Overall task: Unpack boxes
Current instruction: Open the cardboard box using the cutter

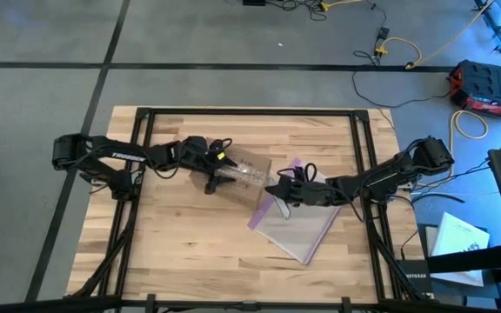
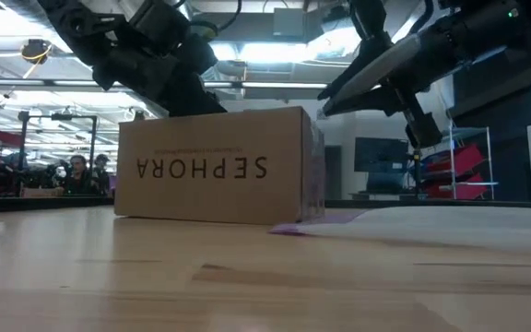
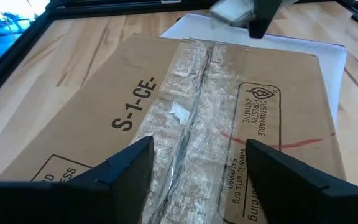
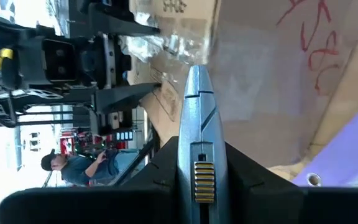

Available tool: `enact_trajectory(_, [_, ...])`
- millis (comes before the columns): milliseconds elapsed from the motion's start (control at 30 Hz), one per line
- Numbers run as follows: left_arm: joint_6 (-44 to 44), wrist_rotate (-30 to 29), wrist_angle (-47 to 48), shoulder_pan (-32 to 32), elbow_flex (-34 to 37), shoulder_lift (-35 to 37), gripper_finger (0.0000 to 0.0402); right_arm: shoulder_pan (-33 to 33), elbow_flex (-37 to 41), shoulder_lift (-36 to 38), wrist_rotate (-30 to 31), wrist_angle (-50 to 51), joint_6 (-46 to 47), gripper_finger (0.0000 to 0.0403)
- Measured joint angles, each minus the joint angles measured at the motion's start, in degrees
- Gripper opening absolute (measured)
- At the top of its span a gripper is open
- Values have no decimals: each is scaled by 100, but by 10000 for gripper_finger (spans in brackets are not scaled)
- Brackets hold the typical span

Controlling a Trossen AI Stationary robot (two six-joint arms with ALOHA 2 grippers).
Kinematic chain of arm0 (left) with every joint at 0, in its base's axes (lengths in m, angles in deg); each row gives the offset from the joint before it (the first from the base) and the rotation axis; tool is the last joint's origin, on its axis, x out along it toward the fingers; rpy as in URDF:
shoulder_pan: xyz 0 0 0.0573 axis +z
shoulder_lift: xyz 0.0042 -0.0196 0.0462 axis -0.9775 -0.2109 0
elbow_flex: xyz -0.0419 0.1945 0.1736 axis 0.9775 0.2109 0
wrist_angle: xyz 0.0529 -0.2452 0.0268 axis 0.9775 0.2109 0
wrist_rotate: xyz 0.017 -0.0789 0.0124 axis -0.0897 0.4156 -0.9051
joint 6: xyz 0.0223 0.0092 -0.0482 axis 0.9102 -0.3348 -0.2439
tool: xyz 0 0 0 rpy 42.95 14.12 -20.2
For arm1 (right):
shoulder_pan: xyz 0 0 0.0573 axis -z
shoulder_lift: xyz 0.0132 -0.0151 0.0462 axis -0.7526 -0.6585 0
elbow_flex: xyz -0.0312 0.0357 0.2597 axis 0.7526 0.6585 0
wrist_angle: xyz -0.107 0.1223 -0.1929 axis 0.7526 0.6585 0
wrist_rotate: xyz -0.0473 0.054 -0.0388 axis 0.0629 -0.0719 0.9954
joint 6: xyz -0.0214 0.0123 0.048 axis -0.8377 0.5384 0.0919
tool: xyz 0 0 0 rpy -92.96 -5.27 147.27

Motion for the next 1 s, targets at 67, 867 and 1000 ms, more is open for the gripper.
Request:
enact_trajectory(67, [0, -2, 2, 2, 2, 0, 239, 36, 2, 18, -55, 148, -44, 51])
enact_trajectory(867, [-62, -35, -42, 26, 13, -11, 239, 140, 4, 111, -380, 363, -298, 51])
enact_trajectory(1000, [-61, -33, -52, 26, 13, -11, 239, 119, 4, 358, -82, 715, -298, 51])
